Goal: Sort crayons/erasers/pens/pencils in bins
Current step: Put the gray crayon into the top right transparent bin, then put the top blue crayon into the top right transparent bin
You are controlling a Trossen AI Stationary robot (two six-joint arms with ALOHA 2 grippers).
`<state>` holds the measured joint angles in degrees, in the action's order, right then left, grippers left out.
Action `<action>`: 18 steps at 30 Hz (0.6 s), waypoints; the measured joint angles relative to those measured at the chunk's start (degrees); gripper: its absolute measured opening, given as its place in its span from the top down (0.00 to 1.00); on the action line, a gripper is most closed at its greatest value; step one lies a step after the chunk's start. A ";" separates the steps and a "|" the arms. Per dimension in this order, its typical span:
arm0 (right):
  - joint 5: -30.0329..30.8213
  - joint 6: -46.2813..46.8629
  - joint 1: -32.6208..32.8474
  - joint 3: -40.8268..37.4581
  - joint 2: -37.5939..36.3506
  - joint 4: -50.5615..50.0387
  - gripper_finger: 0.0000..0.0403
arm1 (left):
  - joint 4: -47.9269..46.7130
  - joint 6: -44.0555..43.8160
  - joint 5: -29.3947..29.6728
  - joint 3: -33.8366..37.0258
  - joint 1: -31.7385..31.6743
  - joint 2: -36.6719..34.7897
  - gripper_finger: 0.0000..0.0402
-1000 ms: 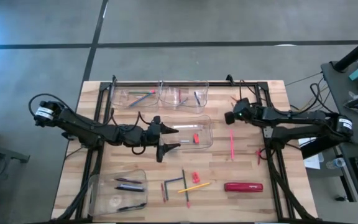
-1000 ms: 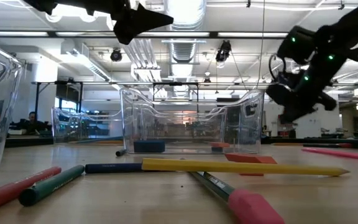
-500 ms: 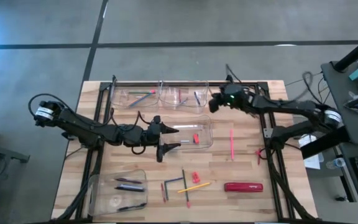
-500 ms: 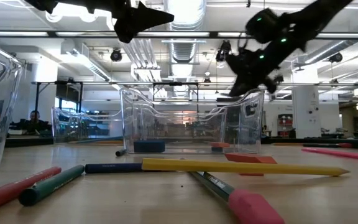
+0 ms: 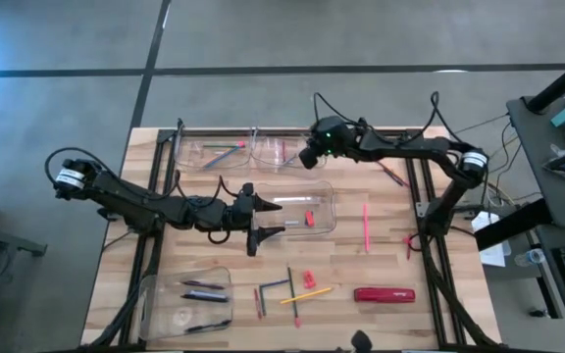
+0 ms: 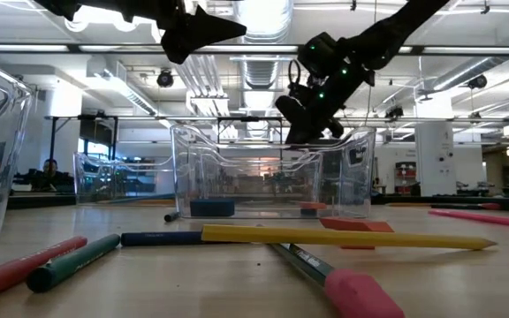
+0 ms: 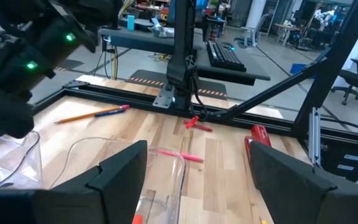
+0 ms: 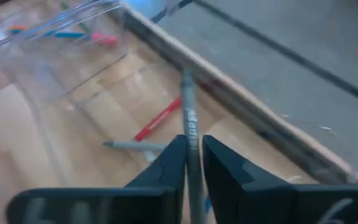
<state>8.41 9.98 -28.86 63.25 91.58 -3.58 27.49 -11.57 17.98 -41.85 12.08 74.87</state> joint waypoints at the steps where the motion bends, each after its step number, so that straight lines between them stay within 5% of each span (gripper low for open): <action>1: -1.10 -0.12 0.01 0.99 0.36 -1.28 0.86 | 0.00 0.00 0.00 0.00 -0.02 0.00 0.33; 10: -2.87 -2.69 0.48 1.82 -5.96 -11.84 0.56 | -0.07 -0.02 0.00 0.00 0.04 0.00 0.33; 18: 1.64 -3.30 -0.32 -15.38 -25.62 -11.84 0.45 | -0.39 -0.09 -0.02 0.04 0.31 0.00 0.33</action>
<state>10.05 6.67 -29.18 47.87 65.97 -15.42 27.09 -11.66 17.96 -41.80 12.38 74.87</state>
